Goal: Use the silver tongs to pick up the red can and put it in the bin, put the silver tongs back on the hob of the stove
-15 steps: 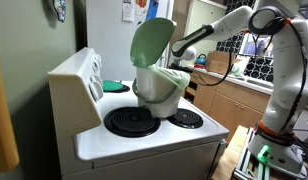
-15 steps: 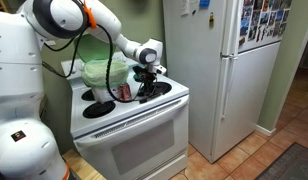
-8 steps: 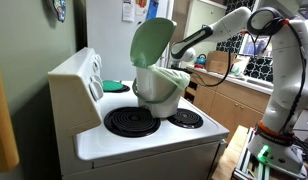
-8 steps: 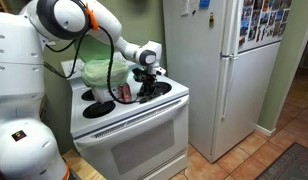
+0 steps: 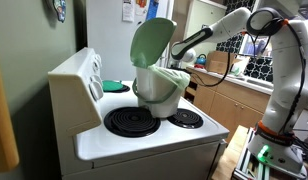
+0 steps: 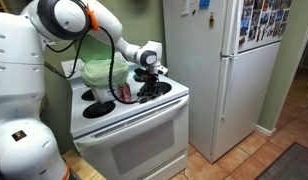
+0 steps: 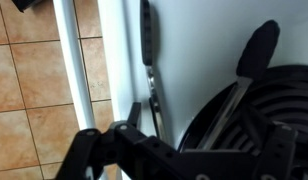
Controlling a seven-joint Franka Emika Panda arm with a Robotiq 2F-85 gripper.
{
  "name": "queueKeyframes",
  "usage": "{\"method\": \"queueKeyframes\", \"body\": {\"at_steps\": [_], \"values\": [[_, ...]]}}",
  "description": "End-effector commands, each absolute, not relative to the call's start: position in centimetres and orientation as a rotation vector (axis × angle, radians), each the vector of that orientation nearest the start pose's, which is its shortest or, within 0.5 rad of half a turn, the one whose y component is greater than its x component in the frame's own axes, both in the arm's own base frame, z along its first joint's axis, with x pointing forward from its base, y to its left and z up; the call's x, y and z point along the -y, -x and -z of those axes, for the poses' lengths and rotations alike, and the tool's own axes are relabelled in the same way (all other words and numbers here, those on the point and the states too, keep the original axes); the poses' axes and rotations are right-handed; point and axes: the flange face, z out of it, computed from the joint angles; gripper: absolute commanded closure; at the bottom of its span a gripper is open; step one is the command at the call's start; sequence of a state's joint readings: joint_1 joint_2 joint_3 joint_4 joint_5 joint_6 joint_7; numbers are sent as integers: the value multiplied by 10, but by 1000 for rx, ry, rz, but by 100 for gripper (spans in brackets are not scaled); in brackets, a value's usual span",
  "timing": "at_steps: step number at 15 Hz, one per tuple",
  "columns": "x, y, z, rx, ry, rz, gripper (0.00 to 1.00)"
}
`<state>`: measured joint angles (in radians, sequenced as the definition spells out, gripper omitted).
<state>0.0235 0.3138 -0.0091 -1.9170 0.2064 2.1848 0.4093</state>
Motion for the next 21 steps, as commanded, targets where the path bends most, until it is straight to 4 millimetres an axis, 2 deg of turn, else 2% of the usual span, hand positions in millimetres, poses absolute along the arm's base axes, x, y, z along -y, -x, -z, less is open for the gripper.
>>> {"method": "queueKeyframes", "body": {"at_steps": [1, 7, 13, 16, 17, 18, 20, 21], "values": [[-17, -615, -321, -786, 2862, -91, 0], [-26, -613, -302, -791, 2853, -212, 0], [-36, -613, -307, -794, 2824, -257, 0], [-43, -613, -310, -796, 2813, -286, 18], [-46, -613, -310, -793, 2811, -303, 17], [-49, -613, -310, -788, 2808, -317, 25], [-54, -613, -309, -783, 2795, -357, 25], [-57, -611, -306, -778, 2791, -387, 21]]}}
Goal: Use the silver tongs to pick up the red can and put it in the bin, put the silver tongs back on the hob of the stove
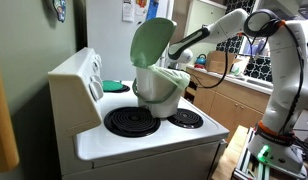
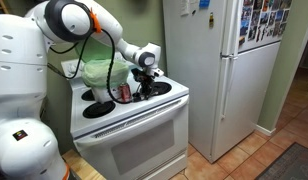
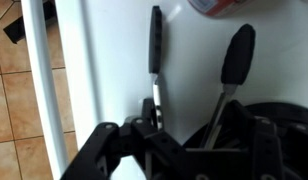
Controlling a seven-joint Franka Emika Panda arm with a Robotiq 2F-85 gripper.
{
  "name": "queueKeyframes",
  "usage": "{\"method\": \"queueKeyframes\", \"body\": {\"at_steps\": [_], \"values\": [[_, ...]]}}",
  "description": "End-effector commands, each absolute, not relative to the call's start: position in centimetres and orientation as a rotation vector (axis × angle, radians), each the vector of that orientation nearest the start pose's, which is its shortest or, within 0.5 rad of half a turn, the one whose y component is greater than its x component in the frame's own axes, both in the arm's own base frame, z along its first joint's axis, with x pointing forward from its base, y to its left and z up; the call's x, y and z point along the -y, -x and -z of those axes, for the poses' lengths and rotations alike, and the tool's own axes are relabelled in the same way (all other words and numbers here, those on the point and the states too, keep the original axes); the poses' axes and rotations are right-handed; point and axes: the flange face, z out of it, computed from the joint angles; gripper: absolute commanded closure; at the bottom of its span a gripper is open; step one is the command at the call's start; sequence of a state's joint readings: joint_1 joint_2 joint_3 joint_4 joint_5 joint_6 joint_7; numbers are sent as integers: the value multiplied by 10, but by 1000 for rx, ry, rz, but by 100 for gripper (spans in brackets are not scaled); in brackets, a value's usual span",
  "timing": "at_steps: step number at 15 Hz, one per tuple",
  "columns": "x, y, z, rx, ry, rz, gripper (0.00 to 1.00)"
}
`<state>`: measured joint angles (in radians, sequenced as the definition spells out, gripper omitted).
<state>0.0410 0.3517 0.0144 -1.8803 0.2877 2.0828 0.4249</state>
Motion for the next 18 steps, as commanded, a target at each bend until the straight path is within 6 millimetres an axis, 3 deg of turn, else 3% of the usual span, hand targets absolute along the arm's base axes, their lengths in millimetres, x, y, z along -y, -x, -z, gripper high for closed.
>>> {"method": "queueKeyframes", "body": {"at_steps": [1, 8, 18], "values": [[-61, -611, -305, -770, 2788, -412, 21], [-79, -611, -300, -743, 2746, -545, 14], [-100, -606, -292, -737, 2715, -737, 14]]}}
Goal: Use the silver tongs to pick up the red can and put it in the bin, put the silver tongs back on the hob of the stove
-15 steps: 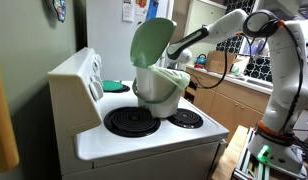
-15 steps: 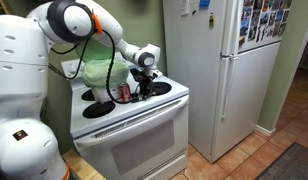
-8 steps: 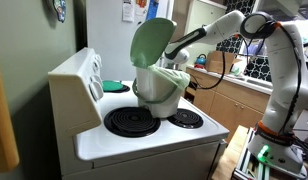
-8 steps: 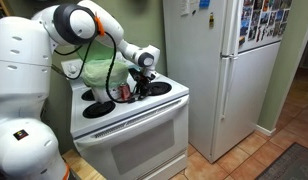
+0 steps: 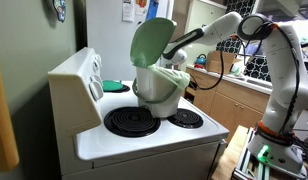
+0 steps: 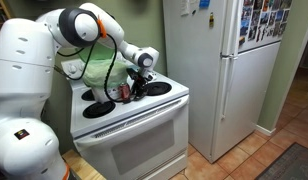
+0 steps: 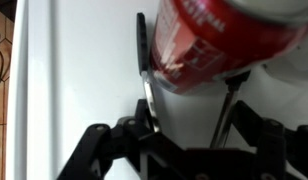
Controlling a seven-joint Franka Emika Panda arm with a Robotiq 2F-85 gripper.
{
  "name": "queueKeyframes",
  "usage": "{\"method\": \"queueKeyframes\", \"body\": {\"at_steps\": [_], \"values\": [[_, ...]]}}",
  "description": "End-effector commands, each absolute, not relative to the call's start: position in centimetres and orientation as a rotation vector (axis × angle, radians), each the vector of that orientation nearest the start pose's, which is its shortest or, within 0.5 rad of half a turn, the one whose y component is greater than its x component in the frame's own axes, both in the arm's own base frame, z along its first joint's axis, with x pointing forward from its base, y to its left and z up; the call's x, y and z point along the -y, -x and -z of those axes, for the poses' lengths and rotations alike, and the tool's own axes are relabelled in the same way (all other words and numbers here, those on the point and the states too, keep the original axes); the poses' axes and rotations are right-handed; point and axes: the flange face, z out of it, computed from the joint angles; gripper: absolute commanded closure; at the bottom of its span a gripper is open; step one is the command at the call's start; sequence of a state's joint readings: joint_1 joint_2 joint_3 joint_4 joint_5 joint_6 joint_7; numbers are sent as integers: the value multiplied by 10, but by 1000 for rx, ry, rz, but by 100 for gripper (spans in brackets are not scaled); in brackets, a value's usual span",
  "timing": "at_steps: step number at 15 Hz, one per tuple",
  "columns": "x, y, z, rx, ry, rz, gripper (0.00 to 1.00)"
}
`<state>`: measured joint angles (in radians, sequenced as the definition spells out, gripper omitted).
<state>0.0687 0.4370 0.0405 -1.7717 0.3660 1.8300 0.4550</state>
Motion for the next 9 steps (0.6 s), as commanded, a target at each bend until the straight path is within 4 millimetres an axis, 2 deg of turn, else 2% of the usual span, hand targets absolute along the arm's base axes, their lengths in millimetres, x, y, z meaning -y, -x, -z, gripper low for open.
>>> {"method": "queueKeyframes", "body": {"at_steps": [1, 4, 5, 9], "values": [[-100, -606, -292, -742, 2719, -747, 20], [-98, -607, -298, -773, 2731, -742, 55], [-98, -607, -302, -792, 2741, -733, 58], [-101, -603, -313, -825, 2754, -728, 61]]}}
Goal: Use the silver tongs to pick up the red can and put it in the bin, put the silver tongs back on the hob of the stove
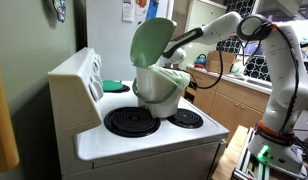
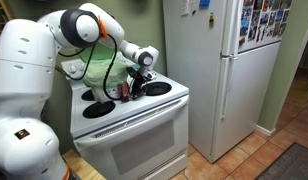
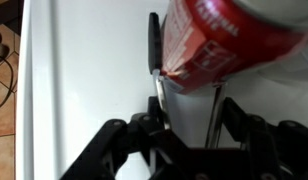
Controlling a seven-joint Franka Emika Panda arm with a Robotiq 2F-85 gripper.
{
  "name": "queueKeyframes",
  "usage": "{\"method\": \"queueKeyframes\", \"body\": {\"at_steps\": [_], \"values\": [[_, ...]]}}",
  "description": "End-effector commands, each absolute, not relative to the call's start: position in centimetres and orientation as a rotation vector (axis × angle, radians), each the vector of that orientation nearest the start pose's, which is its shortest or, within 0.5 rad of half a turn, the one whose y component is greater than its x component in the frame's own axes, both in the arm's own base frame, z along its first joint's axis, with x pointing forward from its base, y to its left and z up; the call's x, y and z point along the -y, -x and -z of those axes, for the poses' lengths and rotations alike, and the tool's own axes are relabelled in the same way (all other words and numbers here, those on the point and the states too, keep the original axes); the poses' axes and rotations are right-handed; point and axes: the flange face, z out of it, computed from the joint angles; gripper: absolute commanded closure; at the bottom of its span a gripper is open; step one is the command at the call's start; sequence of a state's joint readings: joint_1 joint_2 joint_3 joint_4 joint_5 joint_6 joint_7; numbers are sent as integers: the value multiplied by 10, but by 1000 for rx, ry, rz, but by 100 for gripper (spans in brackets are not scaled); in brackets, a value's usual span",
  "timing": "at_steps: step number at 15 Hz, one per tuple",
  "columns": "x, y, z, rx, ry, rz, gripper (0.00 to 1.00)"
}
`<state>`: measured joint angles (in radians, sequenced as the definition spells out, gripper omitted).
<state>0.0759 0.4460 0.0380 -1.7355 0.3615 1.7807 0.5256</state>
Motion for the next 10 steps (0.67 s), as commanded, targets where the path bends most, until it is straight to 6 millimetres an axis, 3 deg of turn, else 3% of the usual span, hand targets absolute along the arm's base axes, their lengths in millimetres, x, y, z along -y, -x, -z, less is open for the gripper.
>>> {"method": "queueKeyframes", "body": {"at_steps": [1, 10], "values": [[-102, -600, -316, -817, 2757, -721, 61], [-95, -555, -340, -754, 2818, -675, 61]]}}
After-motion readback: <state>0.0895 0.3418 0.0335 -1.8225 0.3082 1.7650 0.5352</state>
